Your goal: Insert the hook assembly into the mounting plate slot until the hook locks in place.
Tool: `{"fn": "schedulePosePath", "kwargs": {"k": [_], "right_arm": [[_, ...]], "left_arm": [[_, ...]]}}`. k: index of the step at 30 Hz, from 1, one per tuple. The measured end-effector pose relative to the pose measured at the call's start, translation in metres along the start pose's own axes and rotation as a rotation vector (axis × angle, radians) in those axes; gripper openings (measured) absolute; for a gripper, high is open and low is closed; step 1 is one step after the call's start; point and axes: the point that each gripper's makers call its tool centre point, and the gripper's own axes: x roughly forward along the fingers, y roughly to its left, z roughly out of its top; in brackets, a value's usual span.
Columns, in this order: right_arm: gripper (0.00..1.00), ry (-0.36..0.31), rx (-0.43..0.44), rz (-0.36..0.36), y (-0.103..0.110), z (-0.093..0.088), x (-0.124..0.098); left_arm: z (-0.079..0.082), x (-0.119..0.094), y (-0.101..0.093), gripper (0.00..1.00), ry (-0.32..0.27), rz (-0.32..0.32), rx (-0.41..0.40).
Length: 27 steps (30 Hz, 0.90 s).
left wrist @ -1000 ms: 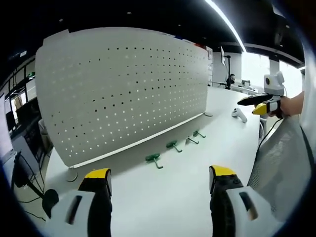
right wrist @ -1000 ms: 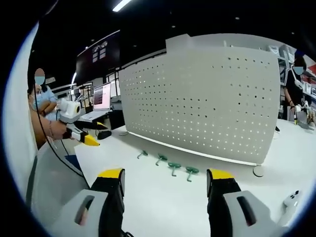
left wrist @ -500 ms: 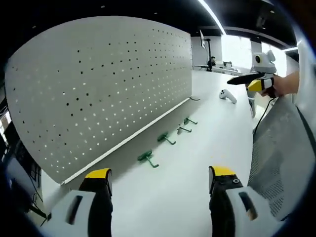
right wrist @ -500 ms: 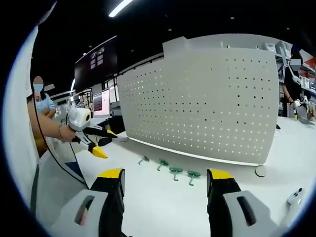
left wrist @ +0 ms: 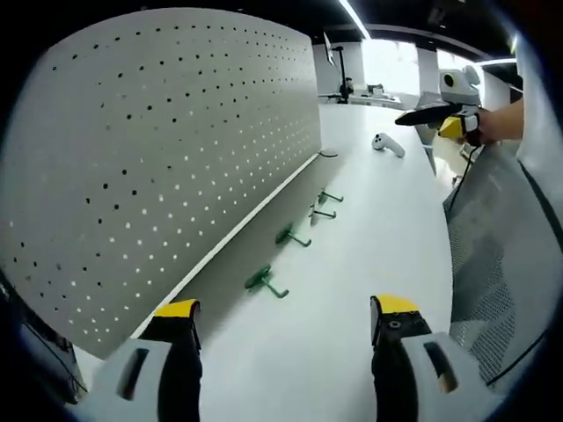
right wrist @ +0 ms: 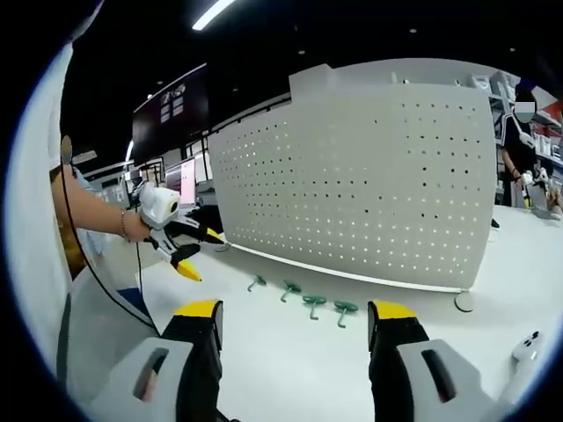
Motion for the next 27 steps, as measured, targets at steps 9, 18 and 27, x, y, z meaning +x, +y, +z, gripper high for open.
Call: {"fn": "schedulePosePath", "kwargs": {"k": [9,18,27], "right_arm": [[0.65,0.008,0.001,0.002,0.000,-0.003,0.000],[0.65,0.014,-0.005,0.012,0.003,-0.004,0.002],[0.66,0.025,-0.017,0.021,0.005,-0.005,0.003]], "left_arm": [[-0.006,0.018,0.000,0.80,0.079,-0.098,0.093],[-0.011,0.036,0.004,0.78,0.146,-0.168,0.169],[-0.011,0.052,0.011,0.77,0.200,-0.225,0.240]]}}
